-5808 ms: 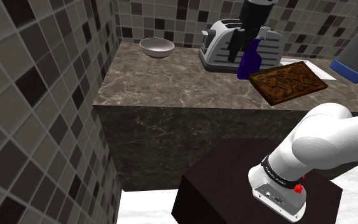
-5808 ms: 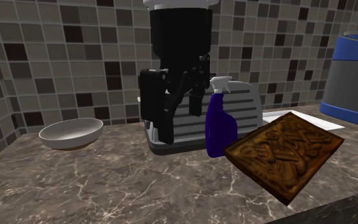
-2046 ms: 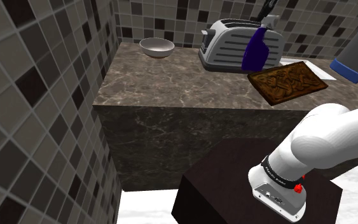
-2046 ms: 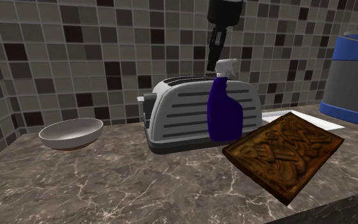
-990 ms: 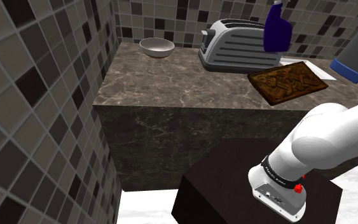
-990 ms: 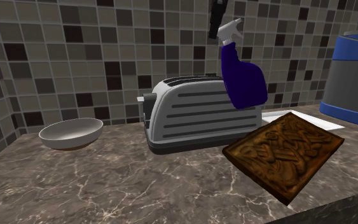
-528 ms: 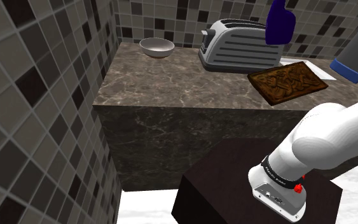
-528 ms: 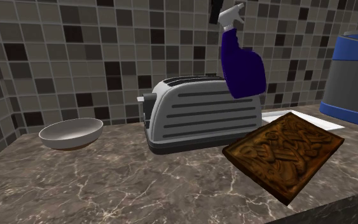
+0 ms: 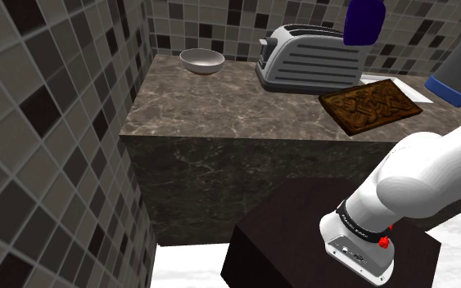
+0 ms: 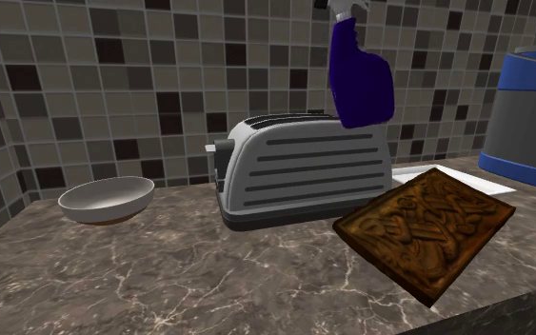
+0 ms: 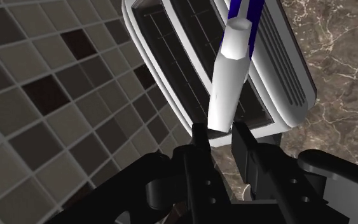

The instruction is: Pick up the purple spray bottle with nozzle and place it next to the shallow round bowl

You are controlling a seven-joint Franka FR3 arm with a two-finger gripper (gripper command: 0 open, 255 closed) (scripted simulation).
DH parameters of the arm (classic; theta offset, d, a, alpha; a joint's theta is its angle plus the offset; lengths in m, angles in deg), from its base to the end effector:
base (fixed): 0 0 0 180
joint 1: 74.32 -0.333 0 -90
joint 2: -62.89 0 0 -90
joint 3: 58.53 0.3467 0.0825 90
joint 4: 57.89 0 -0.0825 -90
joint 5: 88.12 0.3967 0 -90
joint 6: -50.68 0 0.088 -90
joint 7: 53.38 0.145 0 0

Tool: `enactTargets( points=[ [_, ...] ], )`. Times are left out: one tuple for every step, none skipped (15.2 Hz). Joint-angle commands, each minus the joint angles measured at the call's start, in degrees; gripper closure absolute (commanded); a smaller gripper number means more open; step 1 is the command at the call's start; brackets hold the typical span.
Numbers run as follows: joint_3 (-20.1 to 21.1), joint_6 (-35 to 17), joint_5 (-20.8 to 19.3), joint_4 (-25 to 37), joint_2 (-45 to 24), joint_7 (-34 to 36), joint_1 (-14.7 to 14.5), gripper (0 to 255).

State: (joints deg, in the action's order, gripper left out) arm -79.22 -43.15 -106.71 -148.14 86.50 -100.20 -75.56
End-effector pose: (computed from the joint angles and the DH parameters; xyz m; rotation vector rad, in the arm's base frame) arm 0.3667 -0.2372 0.8135 2.6656 0.5697 0.3807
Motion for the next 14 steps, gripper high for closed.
enactTargets(
  points=[
    [-0.06,1.66,0.36,2.76,-1.08,-0.48,-0.14,255],
    [-0.17,2.46,0.58,4.23,-1.73,-0.78,-0.21,255],
    [-0.29,3.27,0.80,5.74,-2.41,-1.08,-0.28,255],
    [-0.44,4.09,1.04,7.29,-3.11,-1.40,-0.35,255],
    [-0.60,4.93,1.30,8.89,-3.85,-1.74,-0.41,255],
    [-0.77,5.79,1.56,10.53,-4.61,-2.08,-0.47,255],
    [-0.97,6.66,1.85,12.22,-5.42,-2.44,-0.52,255],
    [-1.19,7.56,2.16,13.97,-6.25,-2.82,-0.57,255],
    [-1.44,8.48,2.49,15.78,-7.13,-3.22,-0.61,255],
    [-1.72,9.42,2.85,17.66,-8.06,-3.63,-0.64,255],
    [-2.03,10.39,3.25,19.62,-9.04,-4.07,-0.66,255],
    [-1.64,9.36,2.86,17.64,-8.13,-3.49,-0.67,255],
    [-1.64,9.36,2.86,17.64,-8.13,-3.49,-0.67,0],
    [-4.75,11.59,6.99,19.45,-9.70,-5.93,-0.50,0]
  ],
)
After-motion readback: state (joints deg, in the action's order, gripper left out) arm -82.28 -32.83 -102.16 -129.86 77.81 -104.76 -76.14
